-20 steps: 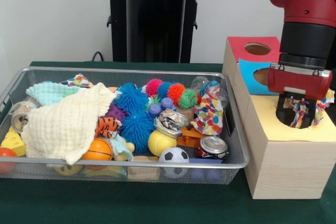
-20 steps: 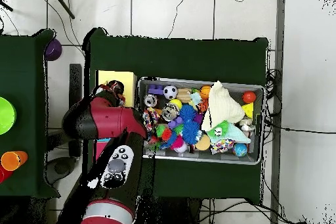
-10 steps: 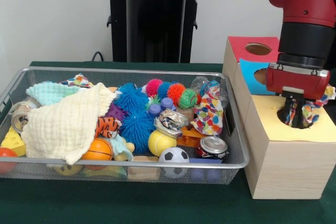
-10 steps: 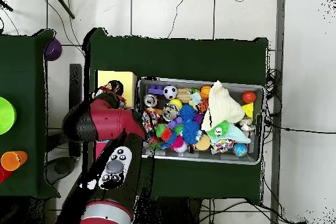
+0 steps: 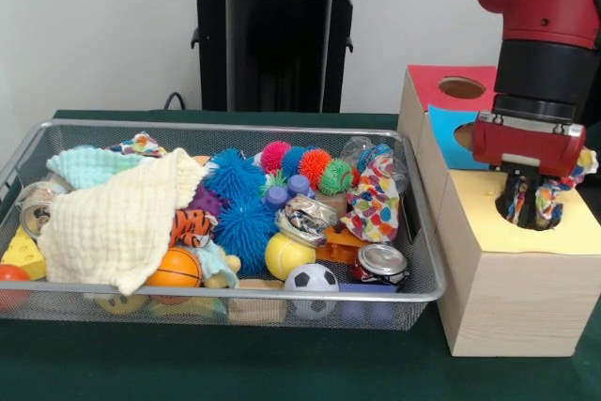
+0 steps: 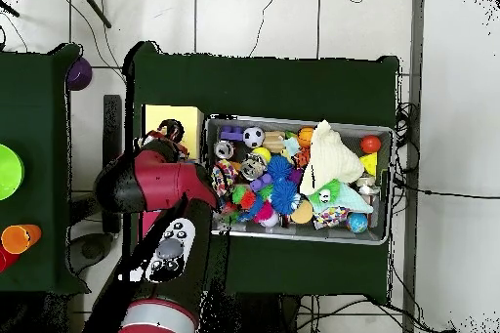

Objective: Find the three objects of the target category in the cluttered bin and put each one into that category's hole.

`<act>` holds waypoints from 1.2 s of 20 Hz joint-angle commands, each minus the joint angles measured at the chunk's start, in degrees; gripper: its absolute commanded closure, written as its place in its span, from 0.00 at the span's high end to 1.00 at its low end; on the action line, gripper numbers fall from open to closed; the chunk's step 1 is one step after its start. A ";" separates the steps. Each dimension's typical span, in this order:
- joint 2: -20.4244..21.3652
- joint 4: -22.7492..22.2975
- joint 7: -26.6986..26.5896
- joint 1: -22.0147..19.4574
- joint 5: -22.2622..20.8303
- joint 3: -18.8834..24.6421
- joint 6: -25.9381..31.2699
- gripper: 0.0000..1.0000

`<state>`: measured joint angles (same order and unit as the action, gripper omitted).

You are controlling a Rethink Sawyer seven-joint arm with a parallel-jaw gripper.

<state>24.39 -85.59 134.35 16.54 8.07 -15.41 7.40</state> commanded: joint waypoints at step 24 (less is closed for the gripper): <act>0.92 -4.17 4.41 1.21 -2.68 0.62 -0.41 1.00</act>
<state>26.20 -86.14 134.35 18.02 8.07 -16.70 7.40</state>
